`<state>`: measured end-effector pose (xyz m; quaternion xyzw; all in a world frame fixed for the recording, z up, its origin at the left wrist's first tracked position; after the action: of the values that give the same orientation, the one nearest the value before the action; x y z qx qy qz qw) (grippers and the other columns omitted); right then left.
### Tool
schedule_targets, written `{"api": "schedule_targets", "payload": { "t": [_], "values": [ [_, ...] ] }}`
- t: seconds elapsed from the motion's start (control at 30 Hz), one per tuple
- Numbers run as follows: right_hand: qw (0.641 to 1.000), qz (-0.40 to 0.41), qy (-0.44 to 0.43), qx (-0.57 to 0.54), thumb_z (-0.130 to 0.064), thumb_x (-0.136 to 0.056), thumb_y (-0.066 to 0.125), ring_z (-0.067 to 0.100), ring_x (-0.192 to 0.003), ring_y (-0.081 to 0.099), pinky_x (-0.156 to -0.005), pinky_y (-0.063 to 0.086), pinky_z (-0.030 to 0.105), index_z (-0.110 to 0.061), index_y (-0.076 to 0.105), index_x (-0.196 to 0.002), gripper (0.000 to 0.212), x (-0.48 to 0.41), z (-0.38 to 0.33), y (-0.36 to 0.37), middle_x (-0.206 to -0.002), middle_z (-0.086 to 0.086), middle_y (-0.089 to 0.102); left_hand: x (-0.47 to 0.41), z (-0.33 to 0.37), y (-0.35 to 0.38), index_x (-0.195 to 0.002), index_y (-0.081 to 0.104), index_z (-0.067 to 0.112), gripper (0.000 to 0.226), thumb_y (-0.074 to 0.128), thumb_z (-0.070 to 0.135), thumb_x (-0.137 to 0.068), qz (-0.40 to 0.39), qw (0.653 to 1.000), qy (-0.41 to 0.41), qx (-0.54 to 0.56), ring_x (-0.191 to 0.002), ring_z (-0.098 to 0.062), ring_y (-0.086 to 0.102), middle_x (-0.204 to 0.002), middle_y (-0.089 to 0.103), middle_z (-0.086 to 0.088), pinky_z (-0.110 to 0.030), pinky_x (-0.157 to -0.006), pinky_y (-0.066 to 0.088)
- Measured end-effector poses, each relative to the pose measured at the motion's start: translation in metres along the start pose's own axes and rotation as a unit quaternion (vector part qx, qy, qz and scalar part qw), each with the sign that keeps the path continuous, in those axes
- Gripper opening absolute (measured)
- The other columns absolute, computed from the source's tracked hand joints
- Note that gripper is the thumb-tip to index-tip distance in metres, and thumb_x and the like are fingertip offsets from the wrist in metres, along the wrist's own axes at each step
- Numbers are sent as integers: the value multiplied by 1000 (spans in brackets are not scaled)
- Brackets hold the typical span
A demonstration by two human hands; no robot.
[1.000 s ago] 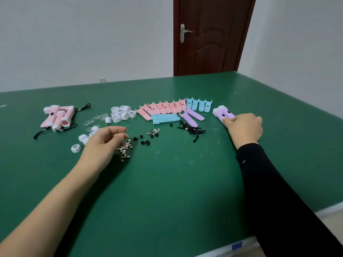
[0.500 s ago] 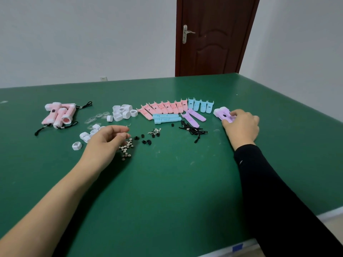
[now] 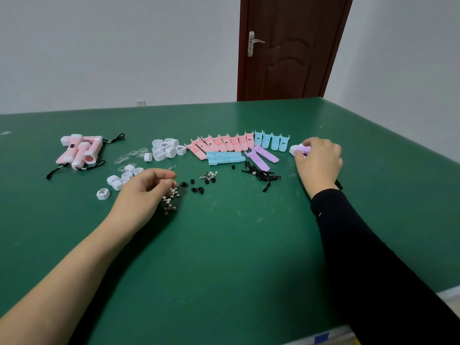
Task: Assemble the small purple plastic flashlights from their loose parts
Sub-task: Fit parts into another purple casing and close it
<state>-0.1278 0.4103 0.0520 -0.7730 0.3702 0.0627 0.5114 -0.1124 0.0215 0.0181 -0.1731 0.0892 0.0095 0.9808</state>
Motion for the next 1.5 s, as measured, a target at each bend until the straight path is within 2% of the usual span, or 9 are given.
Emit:
{"api": "schedule_targets", "payload": {
  "t": [0.2,0.4,0.53,0.67,0.97,1.13,1.27,1.37,1.5],
  "values": [
    [978,-93,-136,131,-47,-90,52,27,-111,39,-85,31,39,-23,74,-94,33,9,-74,43,-108,3,61,2,4,3,-98,66,29,17,56,14,-97,-5,1000,18,-25,-71,6,62,-85,73,13,-5,-66,45],
    [977,-133,-96,134,-35,-90,52,27,-110,41,-81,28,38,-20,70,-89,24,6,-73,58,-97,1,63,2,11,4,-96,65,30,18,57,14,-97,-6,999,32,-31,-74,4,63,-87,73,12,-18,-76,46],
    [981,-130,-69,126,-20,-90,52,27,-104,48,-88,31,40,-18,69,-92,17,5,-68,59,-97,3,65,3,14,7,-94,65,32,19,58,14,-96,-10,998,37,-45,-74,3,62,-86,72,13,-11,-70,45],
    [987,-130,-45,85,-15,-87,52,29,-89,57,-80,28,37,-13,67,-88,15,5,-62,57,-90,5,67,5,16,9,-95,65,31,20,58,12,-96,-17,998,41,-48,-72,4,62,-85,71,14,-5,-60,46],
    [991,-132,-35,-9,-14,-85,60,34,-89,65,-74,53,38,-2,63,-78,14,12,-54,47,-92,16,70,7,19,12,-95,65,31,18,59,14,-96,-27,995,58,-75,-72,1,61,-77,69,23,-5,-61,43],
    [989,-143,-29,5,-14,-86,54,32,-80,58,-65,52,33,-5,65,-69,22,11,-50,47,-78,12,64,7,20,13,-95,65,30,17,59,14,-96,-30,995,62,-73,-75,-5,63,-80,70,23,-4,-62,44],
    [986,-164,4,-2,-9,-85,55,22,-52,31,-50,27,26,-14,36,-53,38,10,-43,51,-53,3,32,7,20,12,-94,65,30,18,59,14,-96,-28,996,59,-65,-77,-6,64,-79,70,18,-4,-62,43],
    [987,-163,6,3,-8,-86,54,24,-58,36,-55,32,27,-13,36,-55,36,9,-43,51,-56,4,35,8,21,12,-94,65,31,18,59,14,-96,-28,996,60,-64,-75,-2,63,-79,70,17,-4,-61,43],
    [990,-139,-19,12,-6,-85,51,33,-76,57,-61,46,31,-8,59,-67,20,11,-48,46,-79,12,61,8,22,12,-93,65,32,19,58,14,-96,-29,996,61,-64,-77,-3,63,-80,71,18,-4,-60,43]
  ]
}}
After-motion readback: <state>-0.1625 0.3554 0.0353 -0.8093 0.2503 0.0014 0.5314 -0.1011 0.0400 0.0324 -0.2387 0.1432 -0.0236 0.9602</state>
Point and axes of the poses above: each hand's wrist, its own x-axis away from the middle knuckle, its own y-axis out of the palm, z = x × y, the point moved 10 cm from there along -x, towards the middle knuckle
